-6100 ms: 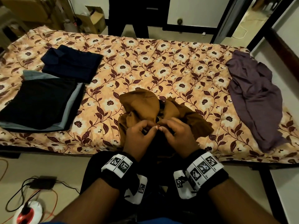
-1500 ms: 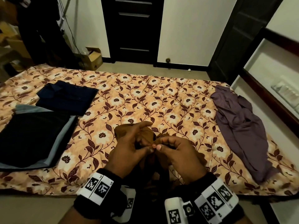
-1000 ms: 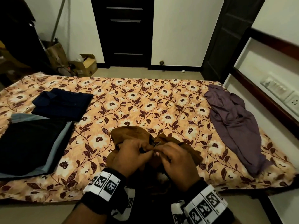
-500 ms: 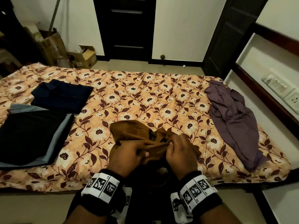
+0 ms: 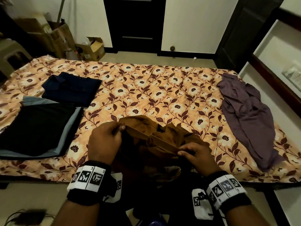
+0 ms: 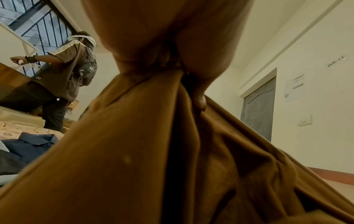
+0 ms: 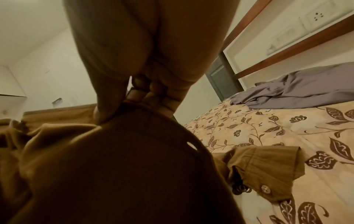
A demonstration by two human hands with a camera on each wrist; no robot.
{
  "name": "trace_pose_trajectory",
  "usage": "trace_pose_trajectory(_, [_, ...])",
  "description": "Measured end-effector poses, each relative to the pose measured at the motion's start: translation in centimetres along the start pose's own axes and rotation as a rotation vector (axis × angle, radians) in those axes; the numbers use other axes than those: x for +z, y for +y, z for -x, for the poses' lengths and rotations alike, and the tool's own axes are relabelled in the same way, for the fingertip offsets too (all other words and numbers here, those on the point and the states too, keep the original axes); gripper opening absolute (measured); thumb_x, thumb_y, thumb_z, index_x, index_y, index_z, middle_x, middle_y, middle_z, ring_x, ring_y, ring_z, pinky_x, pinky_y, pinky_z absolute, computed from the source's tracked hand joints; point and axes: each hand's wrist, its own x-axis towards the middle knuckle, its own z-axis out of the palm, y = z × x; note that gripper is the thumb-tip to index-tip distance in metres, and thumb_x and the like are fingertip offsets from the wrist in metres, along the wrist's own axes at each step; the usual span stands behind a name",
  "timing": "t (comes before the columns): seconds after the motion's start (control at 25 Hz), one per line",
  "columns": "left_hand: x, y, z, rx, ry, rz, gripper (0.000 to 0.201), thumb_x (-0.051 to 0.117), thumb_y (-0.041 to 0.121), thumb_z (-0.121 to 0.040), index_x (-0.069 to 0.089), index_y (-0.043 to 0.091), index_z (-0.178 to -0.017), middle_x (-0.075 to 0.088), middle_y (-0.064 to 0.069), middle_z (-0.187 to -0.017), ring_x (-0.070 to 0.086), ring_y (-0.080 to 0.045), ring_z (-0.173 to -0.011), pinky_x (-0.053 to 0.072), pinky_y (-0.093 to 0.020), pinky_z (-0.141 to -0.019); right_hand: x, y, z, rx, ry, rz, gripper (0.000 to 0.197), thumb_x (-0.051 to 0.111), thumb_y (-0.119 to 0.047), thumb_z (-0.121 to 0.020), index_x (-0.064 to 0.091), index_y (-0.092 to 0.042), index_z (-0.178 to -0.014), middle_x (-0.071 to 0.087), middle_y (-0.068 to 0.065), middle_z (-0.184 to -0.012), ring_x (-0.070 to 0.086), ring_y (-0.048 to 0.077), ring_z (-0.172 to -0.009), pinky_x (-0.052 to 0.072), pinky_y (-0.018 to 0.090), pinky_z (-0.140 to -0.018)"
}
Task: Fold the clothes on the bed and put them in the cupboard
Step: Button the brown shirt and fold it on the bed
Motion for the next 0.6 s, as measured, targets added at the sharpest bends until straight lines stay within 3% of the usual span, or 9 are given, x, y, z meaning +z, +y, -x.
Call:
trace_pose_trajectory(0.12, [-0.2, 0.7, 0.2, 0.145, 0.098, 0.046, 0.014, 0.07, 0.014, -0.087, 0.075, 0.01, -0.1, 0.072, -0.003, -0.091, 0.065, -0.02, -0.083, 0.05, -0.027, -0.075, 0.5, -2.8, 0.8, -0.028, -0.035, -0.138, 0.014, 0.07, -0.01, -0.084, 0.07, -0.022, -0.076, 0.066, -0.007, -0.075, 0.062, 0.006, -0.073, 0.049, 0.024, -0.069])
trace_pose_trajectory(0.2, [0.2, 1.9, 0.7, 0.294, 0.053, 0.121, 0.017, 0.067, 0.014, -0.089, 0.073, 0.012, -0.105, 0.067, 0.007, -0.095, 0.062, -0.008, -0.085, 0.048, -0.015, -0.078, 1.0, -5.7, 0.9, -0.021, -0.069, -0.335, 0.016, 0.065, -0.006, -0.086, 0.068, -0.017, -0.075, 0.064, -0.005, -0.071, 0.061, 0.007, -0.068, 0.049, 0.022, -0.062])
trace_pose_trajectory(0.28, [0.9, 3.3, 1.8, 0.384, -0.046, 0.288, 0.024, 0.06, 0.021, -0.09, 0.073, 0.014, -0.108, 0.065, 0.01, -0.101, 0.06, -0.001, -0.089, 0.047, -0.01, -0.079, 1.3, -8.0, 0.8, 0.022, -0.036, -0.538, 0.015, 0.061, -0.002, -0.087, 0.067, -0.01, -0.077, 0.066, 0.004, -0.072, 0.062, 0.014, -0.067, 0.052, 0.025, -0.06])
trace_pose_trajectory(0.4, [2.0, 4.3, 3.2, 0.404, -0.142, 0.465, 0.025, 0.06, 0.024, -0.089, 0.075, 0.018, -0.108, 0.067, 0.011, -0.101, 0.064, -0.003, -0.092, 0.053, -0.021, -0.074, 1.4, -9.7, 0.6, 0.009, 0.045, -0.6, 0.009, 0.061, -0.001, -0.087, 0.069, -0.004, -0.084, 0.069, 0.01, -0.081, 0.066, 0.016, -0.074, 0.055, 0.024, -0.066])
trace_pose_trajectory(0.6, [2.9, 4.0, 4.0, 0.259, -0.196, 0.691, 0.021, 0.069, 0.025, -0.083, 0.077, 0.026, -0.102, 0.074, 0.011, -0.098, 0.07, -0.013, -0.093, 0.058, -0.043, -0.078, 1.6, -10.2, 1.3, -0.013, 0.021, -0.665, 0.014, 0.061, 0.001, -0.087, 0.073, -0.003, -0.093, 0.072, 0.008, -0.09, 0.07, 0.02, -0.086, 0.056, 0.026, -0.07])
